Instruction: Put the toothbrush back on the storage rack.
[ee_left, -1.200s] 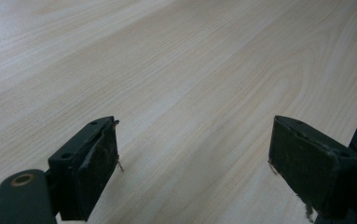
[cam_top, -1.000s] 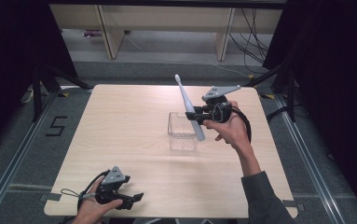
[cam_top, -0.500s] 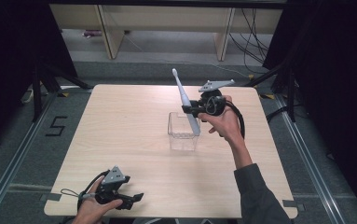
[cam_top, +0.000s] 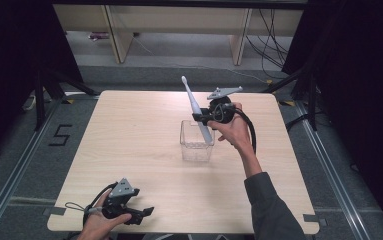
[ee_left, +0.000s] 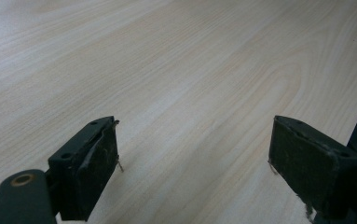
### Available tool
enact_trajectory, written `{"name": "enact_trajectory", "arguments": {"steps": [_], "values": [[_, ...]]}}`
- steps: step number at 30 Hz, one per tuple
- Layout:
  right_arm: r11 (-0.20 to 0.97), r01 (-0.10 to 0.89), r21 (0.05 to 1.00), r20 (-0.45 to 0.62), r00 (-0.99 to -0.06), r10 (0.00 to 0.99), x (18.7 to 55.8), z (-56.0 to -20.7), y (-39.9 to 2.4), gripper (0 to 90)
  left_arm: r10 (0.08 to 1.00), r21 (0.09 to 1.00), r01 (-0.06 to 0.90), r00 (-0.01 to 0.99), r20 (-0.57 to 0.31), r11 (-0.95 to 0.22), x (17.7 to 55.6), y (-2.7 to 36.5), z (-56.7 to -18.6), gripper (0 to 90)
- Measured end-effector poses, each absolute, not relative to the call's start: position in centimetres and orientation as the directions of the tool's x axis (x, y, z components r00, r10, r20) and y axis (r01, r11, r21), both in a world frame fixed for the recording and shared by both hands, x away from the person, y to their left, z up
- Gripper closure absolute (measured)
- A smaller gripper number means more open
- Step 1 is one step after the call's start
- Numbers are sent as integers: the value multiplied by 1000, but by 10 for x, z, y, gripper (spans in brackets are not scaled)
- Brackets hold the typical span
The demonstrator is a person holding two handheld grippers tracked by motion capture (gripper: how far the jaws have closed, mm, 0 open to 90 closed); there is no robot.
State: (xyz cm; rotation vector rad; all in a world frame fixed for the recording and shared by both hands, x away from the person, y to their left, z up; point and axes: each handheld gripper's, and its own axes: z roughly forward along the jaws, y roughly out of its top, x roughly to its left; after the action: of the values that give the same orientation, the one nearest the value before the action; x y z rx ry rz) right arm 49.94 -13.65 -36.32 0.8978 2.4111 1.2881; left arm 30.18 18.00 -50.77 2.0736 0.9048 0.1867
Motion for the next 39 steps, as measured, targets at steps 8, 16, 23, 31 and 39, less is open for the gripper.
{"name": "enact_trajectory", "arguments": {"steps": [8, 16, 23, 31, 39], "values": [[448, 401, 799, 42, -781, 623, 504, -375, -129, 666, 660, 751, 534, 730, -176, -390, 302, 181, -507, 149], [474, 415, 776, 39, -782, 622, 505, -392, -126, 667, 662, 751, 536, 727, -180, -385, 302, 180, -508, 149], [504, 419, 755, 12, -778, 629, 506, -404, -123, 666, 662, 751, 536, 728, -180, -385, 302, 180, -508, 149], [520, 435, 735, 10, -774, 633, 506, -417, -113, 666, 658, 752, 528, 734, -171, -394, 302, 181, -507, 149], [548, 424, 721, -11, -784, 621, 509, -424, -113, 667, 657, 747, 531, 734, -170, -400, 302, 181, -507, 149]]}}
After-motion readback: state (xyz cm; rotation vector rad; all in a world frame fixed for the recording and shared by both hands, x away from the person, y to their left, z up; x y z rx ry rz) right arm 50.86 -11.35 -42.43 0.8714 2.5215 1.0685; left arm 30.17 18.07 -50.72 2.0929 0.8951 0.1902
